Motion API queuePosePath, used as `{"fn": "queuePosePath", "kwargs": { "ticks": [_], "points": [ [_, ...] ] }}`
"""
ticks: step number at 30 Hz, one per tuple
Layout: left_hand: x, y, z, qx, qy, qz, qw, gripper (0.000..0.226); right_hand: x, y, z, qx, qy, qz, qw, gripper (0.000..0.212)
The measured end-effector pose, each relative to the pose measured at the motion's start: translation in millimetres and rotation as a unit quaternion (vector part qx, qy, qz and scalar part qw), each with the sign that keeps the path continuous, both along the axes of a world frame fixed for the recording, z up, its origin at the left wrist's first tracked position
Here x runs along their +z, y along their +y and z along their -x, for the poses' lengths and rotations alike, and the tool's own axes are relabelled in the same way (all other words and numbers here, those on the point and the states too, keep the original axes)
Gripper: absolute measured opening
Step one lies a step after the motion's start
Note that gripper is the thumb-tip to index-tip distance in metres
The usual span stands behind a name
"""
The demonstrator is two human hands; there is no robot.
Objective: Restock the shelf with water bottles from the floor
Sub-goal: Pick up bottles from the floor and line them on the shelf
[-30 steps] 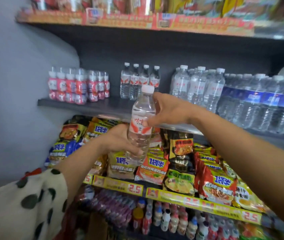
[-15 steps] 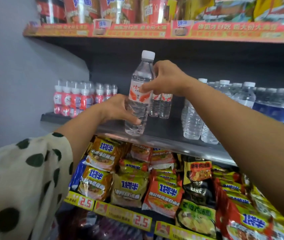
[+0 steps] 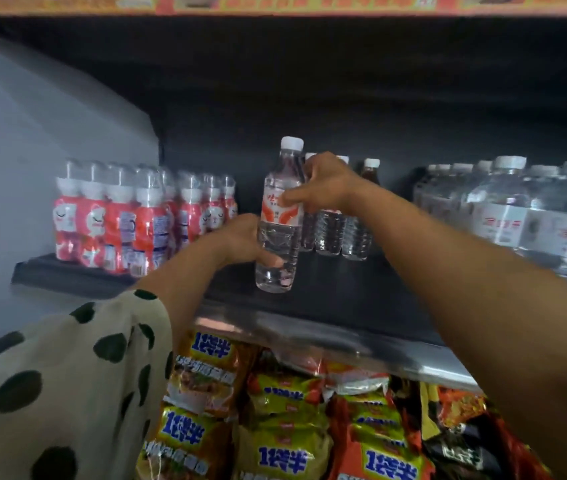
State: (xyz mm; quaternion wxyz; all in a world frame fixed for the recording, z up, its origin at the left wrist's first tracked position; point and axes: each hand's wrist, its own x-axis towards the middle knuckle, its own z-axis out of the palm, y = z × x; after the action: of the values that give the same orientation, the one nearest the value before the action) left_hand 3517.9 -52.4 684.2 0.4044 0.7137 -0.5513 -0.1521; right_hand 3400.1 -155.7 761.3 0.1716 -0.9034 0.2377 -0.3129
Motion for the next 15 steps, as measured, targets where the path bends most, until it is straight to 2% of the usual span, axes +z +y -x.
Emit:
{"fn": "queuePosePath", "kwargs": {
  "ticks": [4,9,12,15],
  "points": [
    [-6,-31,-30,0.016,-0.011,0.014,1.000,0.047,2,-22,-29,-0.010,0.015,-0.021,1.000,0.031],
    [-15,-58,-55,0.064,-0.048,0.028,0.996,0.039,3,-45,-54,-0.015,0.032,-0.034,0.999,0.023],
    [-20,-65,-68,0.055,-0.049,0.027,0.997,0.033,3,-56,-59,-0.020,0.032,-0.055,0.998,0.036],
    [-17,-74,-74,0.060,-0.069,0.022,0.996,0.036,3,-62,-63,-0.025,0.031,-0.067,0.997,0.030]
  ]
}}
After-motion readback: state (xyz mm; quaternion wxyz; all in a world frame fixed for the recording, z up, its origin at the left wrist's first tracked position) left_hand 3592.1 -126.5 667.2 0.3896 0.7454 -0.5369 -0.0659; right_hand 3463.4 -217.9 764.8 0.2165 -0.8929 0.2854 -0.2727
